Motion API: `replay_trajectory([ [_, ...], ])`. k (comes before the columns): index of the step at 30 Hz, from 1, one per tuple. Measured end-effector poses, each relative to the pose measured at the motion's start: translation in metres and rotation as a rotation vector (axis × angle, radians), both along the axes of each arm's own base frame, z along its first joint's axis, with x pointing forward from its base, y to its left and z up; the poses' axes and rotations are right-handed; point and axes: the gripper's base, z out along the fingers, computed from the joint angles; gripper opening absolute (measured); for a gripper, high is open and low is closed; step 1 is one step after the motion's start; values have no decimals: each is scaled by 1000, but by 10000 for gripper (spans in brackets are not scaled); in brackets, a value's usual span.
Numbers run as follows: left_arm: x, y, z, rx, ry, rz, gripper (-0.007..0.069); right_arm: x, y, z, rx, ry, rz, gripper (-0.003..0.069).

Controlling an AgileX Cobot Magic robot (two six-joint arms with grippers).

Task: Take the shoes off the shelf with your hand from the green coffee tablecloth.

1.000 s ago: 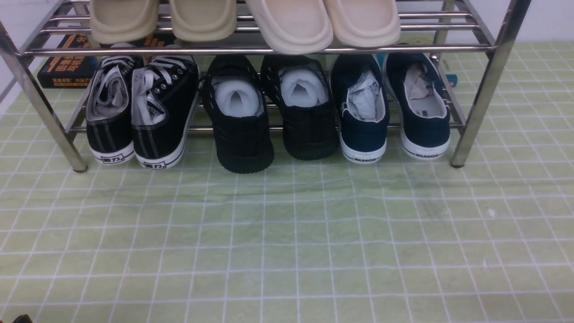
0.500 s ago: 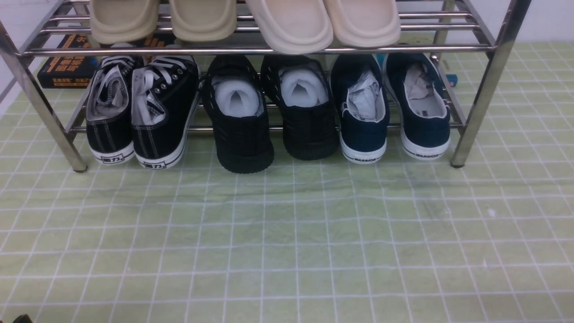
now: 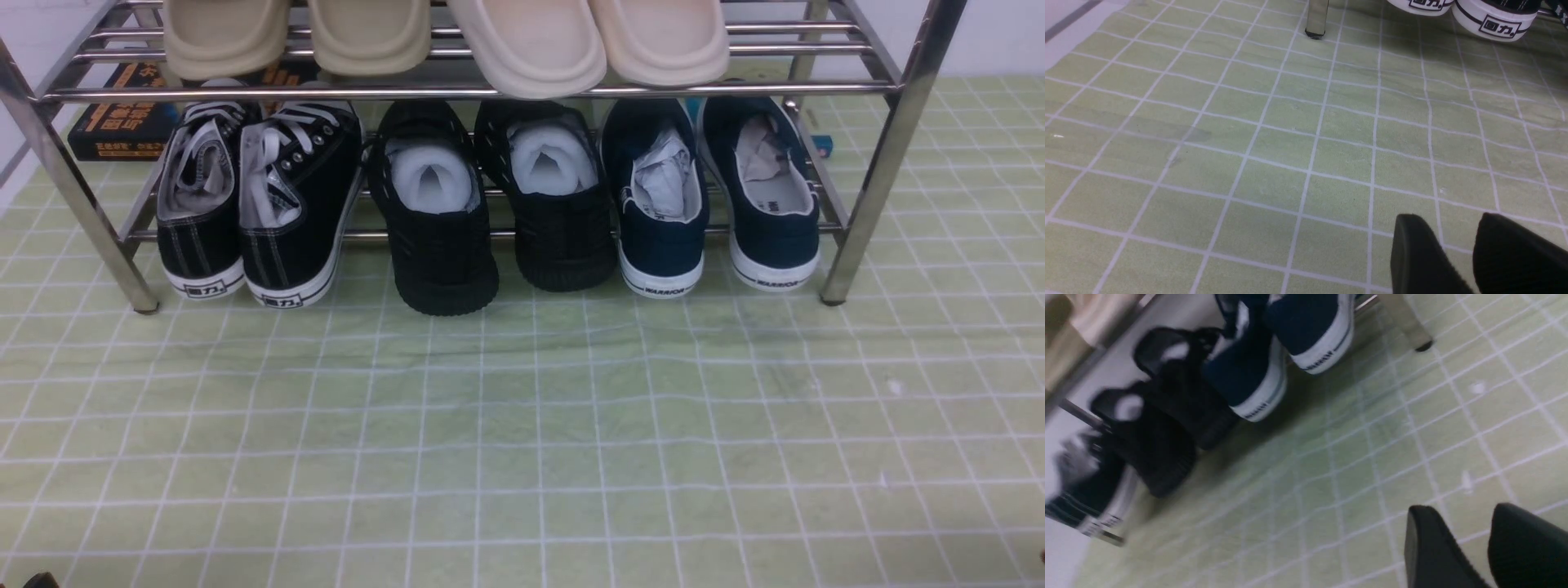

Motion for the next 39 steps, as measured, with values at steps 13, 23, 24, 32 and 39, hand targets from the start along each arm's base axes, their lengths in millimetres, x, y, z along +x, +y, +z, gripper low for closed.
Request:
replay_trajectory([
  [13,0,0,0,0,0,0,243,-2,2,32,103,-122,16,232],
  [23,0,0,0,0,0,0,243,34,11,127,-444,-79,223,-7],
  [24,0,0,0,0,0,0,243,44,13,129,-467,-12,270,-11],
  [32,0,0,0,0,0,0,243,140,20,129,-511,385,528,-5],
  [39,0,0,0,0,0,0,243,213,35,140,-500,414,688,-2],
])
